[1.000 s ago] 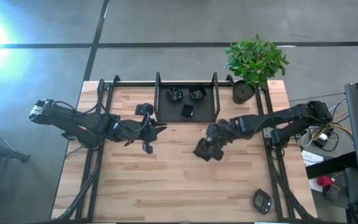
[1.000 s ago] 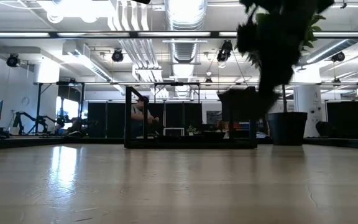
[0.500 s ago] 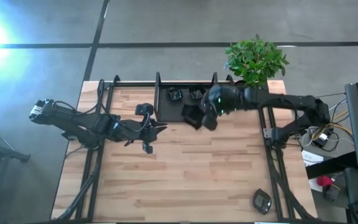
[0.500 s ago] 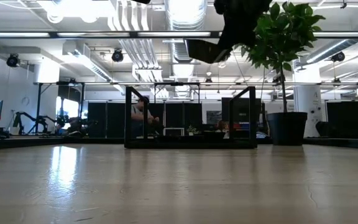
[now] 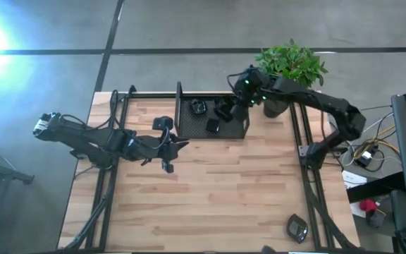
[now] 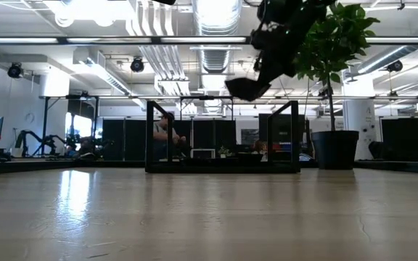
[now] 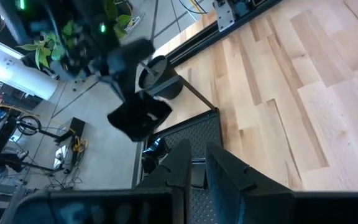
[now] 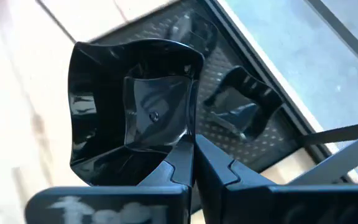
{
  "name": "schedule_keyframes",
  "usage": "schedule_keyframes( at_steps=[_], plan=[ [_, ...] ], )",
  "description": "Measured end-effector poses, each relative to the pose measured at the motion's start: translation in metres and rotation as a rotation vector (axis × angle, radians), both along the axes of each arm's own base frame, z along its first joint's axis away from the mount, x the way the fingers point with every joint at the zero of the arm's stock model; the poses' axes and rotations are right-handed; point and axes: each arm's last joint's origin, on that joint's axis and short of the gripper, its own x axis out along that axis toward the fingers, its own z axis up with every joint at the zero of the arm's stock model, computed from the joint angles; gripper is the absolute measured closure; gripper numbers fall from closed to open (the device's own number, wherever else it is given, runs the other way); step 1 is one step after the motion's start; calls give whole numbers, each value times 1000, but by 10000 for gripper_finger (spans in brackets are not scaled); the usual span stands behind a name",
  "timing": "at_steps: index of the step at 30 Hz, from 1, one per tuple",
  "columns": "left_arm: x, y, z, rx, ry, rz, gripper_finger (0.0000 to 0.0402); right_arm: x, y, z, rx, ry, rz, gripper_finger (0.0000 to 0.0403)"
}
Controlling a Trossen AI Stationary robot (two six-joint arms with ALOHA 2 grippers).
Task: Pick & Place Mini shaped plates
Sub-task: Stack the black distorted square plate on top of the black distorted square plate on the shelf
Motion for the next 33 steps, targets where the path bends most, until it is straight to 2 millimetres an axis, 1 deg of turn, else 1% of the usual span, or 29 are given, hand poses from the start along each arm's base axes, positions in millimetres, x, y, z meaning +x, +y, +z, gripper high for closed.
schedule_keyframes(
  at_steps=[2,8,10,12,15,19,24,28,33],
  plan=[
    [0,0,0,1,0,1,356,6,-11,-3,-12,20,8,395],
    [0,0,0,0,0,2,356,24,-44,-3,-37,117,63,395],
    [0,0,0,-5,-2,4,356,30,-55,-4,-20,138,49,395],
    [0,0,0,-11,-4,6,356,38,-66,-7,12,135,-5,395],
    [0,0,0,-14,-5,7,356,48,-80,-17,55,151,-55,395],
    [0,0,0,-16,-6,9,356,59,-94,-33,157,183,-187,395],
    [0,0,0,-16,-6,9,356,64,-111,-53,275,271,-315,395],
    [0,0,0,-13,-4,7,356,70,-124,-68,308,298,-362,394],
    [0,0,0,-11,-4,9,356,74,-132,-80,327,349,-417,394]
  ],
)
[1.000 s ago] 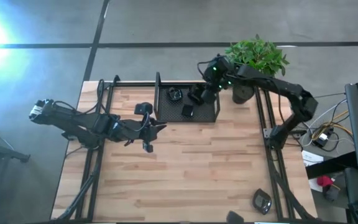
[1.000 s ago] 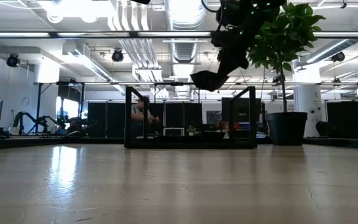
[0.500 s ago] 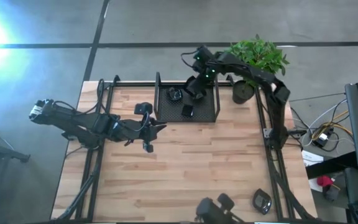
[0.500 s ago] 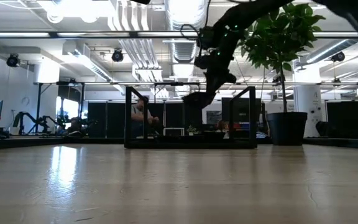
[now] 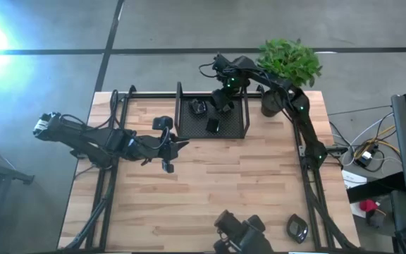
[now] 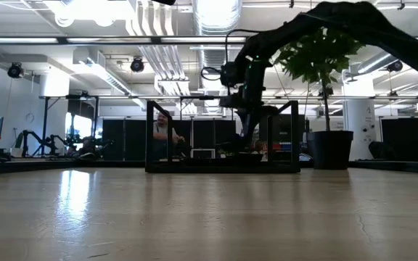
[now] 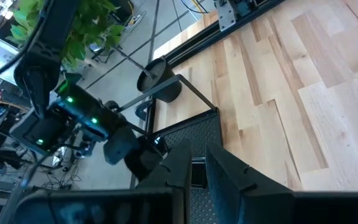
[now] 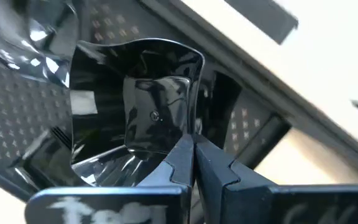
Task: Pick & Place Mini shaped plates
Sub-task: Stack the black distorted square plate on top of the black distorted square plate on the shelf
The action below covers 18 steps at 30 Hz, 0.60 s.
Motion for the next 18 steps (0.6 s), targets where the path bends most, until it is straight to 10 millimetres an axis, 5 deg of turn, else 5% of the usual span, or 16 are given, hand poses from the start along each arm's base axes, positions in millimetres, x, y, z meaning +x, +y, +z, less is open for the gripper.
schedule_keyframes(
  at_steps=[18],
  plan=[
    [0,0,0,28,10,-4,356,-5,0,0,-16,91,-10,394]
  ],
)
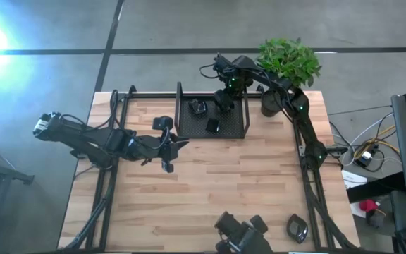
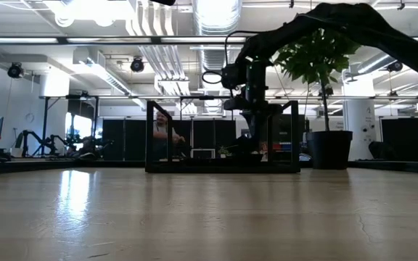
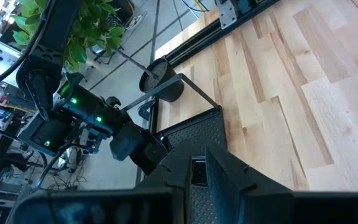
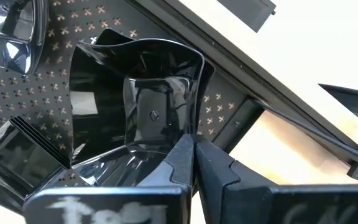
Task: Pick & Place Mini shaped plates
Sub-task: Stack the black distorted square plate on top of the black distorted square plate on the shelf
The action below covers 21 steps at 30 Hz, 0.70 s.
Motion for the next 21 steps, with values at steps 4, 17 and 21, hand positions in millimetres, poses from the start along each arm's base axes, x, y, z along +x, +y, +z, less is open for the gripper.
schedule_keyframes(
  at_steps=[4,17,21],
  plan=[
    [0,0,0,0,0,1,356,0,0,0,0,-1,2,393],
    [0,0,0,6,-1,9,356,5,6,0,2,-5,15,315],
    [-1,1,1,18,-5,33,356,5,7,2,4,-9,18,303]
  ],
)
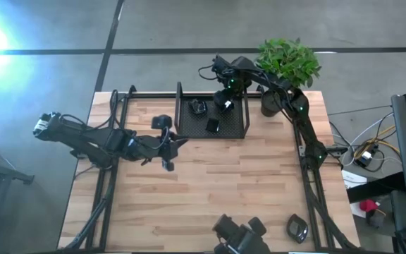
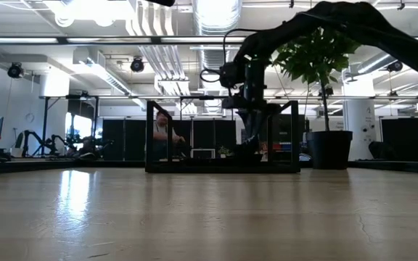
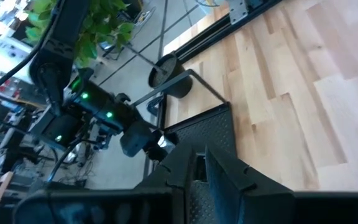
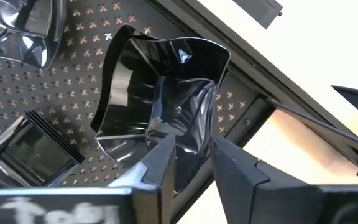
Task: Pick & Place Mini shaped plates
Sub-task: Stack the black distorted square plate on top of the black distorted square plate on the shelf
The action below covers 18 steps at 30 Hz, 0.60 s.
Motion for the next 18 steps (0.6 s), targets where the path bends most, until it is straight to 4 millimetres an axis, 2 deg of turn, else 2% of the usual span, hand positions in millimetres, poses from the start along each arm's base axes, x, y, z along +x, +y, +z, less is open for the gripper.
schedule_keyframes(
  at_steps=[5,18],
  plan=[
    [0,1,0,14,-4,27,356,-1,3,8,-13,-14,12,302],
    [-1,1,0,16,0,41,356,-9,18,48,-84,-75,121,322]
  ],
)
